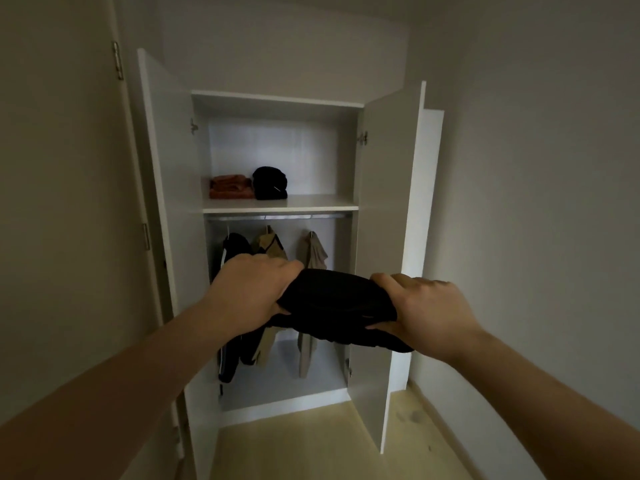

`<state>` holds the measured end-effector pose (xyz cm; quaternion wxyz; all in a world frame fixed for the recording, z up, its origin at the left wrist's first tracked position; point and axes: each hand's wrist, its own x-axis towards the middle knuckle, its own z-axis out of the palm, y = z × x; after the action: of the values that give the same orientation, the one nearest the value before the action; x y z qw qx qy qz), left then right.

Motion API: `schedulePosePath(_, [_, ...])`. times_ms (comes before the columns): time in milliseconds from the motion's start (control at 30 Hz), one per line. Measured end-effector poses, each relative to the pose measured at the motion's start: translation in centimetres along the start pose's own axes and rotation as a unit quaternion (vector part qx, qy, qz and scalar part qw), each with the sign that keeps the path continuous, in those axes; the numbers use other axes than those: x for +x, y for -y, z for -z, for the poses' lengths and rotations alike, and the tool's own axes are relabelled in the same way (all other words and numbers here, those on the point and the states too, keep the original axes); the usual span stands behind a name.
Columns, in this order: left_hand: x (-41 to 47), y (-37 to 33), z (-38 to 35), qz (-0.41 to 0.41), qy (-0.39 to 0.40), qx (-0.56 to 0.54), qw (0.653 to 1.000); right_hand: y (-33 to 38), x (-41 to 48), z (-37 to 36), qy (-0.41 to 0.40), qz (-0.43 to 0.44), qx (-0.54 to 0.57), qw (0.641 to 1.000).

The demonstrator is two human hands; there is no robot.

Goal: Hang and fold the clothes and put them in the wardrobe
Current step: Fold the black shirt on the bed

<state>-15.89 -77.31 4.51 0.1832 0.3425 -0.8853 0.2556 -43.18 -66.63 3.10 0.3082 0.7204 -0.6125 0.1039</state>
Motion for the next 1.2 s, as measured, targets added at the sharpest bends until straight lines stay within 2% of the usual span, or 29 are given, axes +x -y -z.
schedulePosePath(333, [19.1, 11.4, -12.3, 0.039, -0.003, 0.065, 0.997, -9.6, 20.4, -14.3, -0.03, 0.006, 0.043, 0.999])
schedulePosePath(667, [32.1, 23.6, -24.8, 0.077, -0.001, 0.07, 0.995, -13.1, 39.5, -27.1, -0.06, 0.01, 0.023, 0.998])
schedulePosePath(767, [36.1, 28.1, -29.1, 0.072, -0.035, 0.036, 0.996, -13.9, 45.6, -31.2, -0.061, 0.004, 0.005, 0.998])
schedulePosePath(900, [42.7, 34.3, -34.3, 0.052, -0.065, 0.044, 0.996, -15.9, 54.1, -35.8, -0.074, -0.003, 0.001, 0.997])
schedulePosePath(1200, [56.4, 42.8, -45.6, 0.042, -0.048, 0.069, 0.996, -22.3, 70.4, -47.9, -0.077, -0.027, -0.032, 0.996])
